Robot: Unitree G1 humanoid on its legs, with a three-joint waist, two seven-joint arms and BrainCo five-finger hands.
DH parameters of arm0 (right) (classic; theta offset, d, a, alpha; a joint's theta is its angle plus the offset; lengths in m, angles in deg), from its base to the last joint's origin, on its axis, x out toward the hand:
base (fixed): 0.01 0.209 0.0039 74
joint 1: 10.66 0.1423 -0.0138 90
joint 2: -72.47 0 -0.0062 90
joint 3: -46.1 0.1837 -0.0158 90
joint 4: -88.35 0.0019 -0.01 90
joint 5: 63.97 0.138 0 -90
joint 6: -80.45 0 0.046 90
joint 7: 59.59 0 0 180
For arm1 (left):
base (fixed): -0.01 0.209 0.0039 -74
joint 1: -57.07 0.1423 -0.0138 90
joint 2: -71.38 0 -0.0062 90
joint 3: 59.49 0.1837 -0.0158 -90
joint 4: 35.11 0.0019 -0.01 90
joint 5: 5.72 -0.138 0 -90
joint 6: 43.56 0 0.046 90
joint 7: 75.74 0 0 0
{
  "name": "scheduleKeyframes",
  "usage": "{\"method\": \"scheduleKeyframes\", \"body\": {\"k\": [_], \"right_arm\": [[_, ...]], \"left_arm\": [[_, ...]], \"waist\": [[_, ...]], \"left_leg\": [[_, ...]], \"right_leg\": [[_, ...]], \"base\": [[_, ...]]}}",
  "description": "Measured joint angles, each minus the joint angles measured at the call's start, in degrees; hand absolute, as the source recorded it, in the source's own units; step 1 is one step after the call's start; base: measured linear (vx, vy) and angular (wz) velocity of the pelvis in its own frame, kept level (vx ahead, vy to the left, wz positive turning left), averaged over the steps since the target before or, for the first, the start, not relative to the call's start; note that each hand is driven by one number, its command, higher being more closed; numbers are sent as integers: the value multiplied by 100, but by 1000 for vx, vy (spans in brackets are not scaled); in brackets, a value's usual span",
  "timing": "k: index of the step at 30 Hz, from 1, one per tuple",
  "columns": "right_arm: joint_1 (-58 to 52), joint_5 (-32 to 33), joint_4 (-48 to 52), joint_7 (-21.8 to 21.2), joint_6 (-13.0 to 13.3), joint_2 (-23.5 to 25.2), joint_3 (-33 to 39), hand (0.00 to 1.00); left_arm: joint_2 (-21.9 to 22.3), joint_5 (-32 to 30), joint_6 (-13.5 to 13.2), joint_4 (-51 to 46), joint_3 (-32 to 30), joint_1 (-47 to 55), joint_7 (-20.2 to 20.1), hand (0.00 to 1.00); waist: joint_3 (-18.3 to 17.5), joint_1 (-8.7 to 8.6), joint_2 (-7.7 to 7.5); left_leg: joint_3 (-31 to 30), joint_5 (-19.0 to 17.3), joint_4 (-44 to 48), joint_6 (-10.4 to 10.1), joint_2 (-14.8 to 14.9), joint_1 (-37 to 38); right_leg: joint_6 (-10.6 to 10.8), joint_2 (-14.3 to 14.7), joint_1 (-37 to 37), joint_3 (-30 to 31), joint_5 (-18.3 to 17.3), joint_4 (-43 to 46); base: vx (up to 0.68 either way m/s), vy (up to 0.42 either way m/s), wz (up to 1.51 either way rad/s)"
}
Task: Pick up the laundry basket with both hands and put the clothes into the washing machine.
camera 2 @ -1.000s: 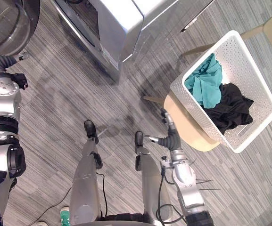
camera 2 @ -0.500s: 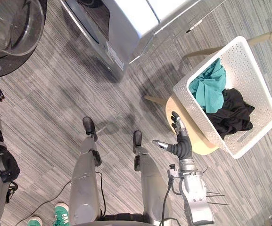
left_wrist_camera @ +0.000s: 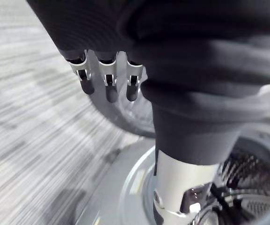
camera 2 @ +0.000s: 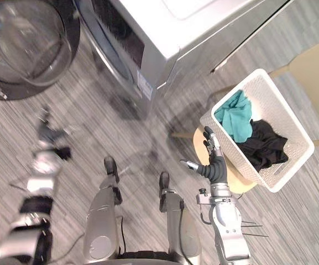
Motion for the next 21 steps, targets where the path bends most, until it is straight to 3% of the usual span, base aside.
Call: {"method": "scheduleKeyframes", "body": {"k": [3, 5, 7, 9, 10, 12, 13, 14, 15, 16, 17, 18, 19, 20, 21], "right_arm": [[131, -185, -360, -2, -62, 13, 172, 0], [295, -285, -476, 6, -73, 36, 179, 0], [428, -400, -513, 16, -96, 38, 183, 0], [653, -545, -737, 107, -113, 37, 170, 0], [743, -604, -874, 119, -128, 0, 166, 0], [778, -702, -1121, 138, -180, -86, 113, 0], [776, -805, -1205, 142, -201, -108, 26, 0], [733, -872, -1213, 152, -215, -177, -88, 0], [730, -941, -1249, 156, -218, -222, -176, 0], [740, -1118, -1390, 148, -235, -338, -372, 0], [743, -1196, -1436, 144, -253, -377, -424, 0], [769, -1307, -1567, 138, -273, -453, -542, 0], [782, -1353, -1619, 134, -294, -504, -617, 0], [808, -1379, -1647, 135, -308, -534, -637, 0], [906, -1463, -1757, 150, -314, -547, -611, 0]], "left_arm": [[197, -16, -12, 545, 67, 441, -120, 0], [229, -118, -29, 850, 73, 601, -198, 0], [300, -180, -76, 1103, 80, 636, -236, 0], [369, -312, -101, 1224, 93, 633, -238, 0], [390, -328, -100, 1344, 123, 627, -231, 0], [410, -364, -101, 1545, 220, 667, -237, 0], [395, -411, -96, 1689, 216, 691, -241, 0], [395, -450, -90, 1798, 198, 712, -263, 0], [389, -453, -88, 1836, 173, 729, -301, 0], [390, -451, -105, 1804, 47, 764, -351, 0], [390, -452, -105, 1802, 18, 765, -355, 0], [389, -453, -107, 1832, -2, 767, -354, 0], [396, -502, -119, 1834, 7, 740, -355, 0], [400, -536, -162, 1826, 25, 732, -360, 0], [394, -550, -212, 1830, 26, 701, -362, 0]], "waist": [[-221, -46, 177], [-234, -70, 196], [-340, -171, 272], [-385, -255, 297], [-440, -274, 343], [-604, -278, 474], [-664, -273, 554], [-714, -272, 634], [-719, -255, 641], [-728, -167, 660], [-729, -171, 688], [-729, -177, 710], [-697, -178, 661], [-698, -165, 663], [-695, -149, 658]], "left_leg": [[356, -186, 52, -12, 34, 372], [731, -346, 68, -41, 60, 760], [1108, -440, 4, -56, 119, 1049], [1618, -493, -137, -71, 208, 1482], [1919, -589, -113, -124, 251, 1709], [2301, -736, -46, -310, 380, 2017], [2533, -941, 290, -421, 597, 2141], [2626, -1046, 654, -502, 850, 2175], [2606, -1069, 1011, -509, 1042, 2161], [2230, -997, 2115, -286, 1538, 1963], [1996, -900, 2489, -121, 1687, 1848], [1442, -479, 3224, 386, 1866, 1567], [873, -636, 3829, 286, 1810, 1220], [680, -804, 4026, 233, 1718, 1078], [327, -1072, 4095, 217, 1369, 859]], "right_leg": [[86, 53, 237, 475, 220, -325], [182, 80, 406, 907, 389, -520], [211, 53, 425, 719, 659, -664], [-198, -241, 477, -839, 815, -790], [-481, -470, 624, -1850, 616, -800], [-481, -714, 864, -2922, 573, -803], [-346, -608, 947, -2917, 604, -814], [-350, -435, 950, -2724, 567, -810], [-366, -359, 958, -2588, 533, -792], [-405, -148, 1031, -2311, 515, -754], [-424, -76, 1076, -2220, 518, -728], [-472, 8, 1204, -2061, 503, -700], [-517, 0, 1317, -1883, 499, -724], [-519, -30, 1351, -1796, 499, -731], [-516, -119, 1451, -1635, 500, -771]], "base": [[100, 46, -75], [78, 89, -133], [53, 90, -125], [46, 71, -119], [57, 69, -118], [99, 35, -120], [136, -51, -118], [131, -89, -104], [245, -192, -126], [228, -176, -116], [268, -198, -123], [208, -85, -81], [212, -50, -78], [206, 19, -73], [165, 33, -58]]}}
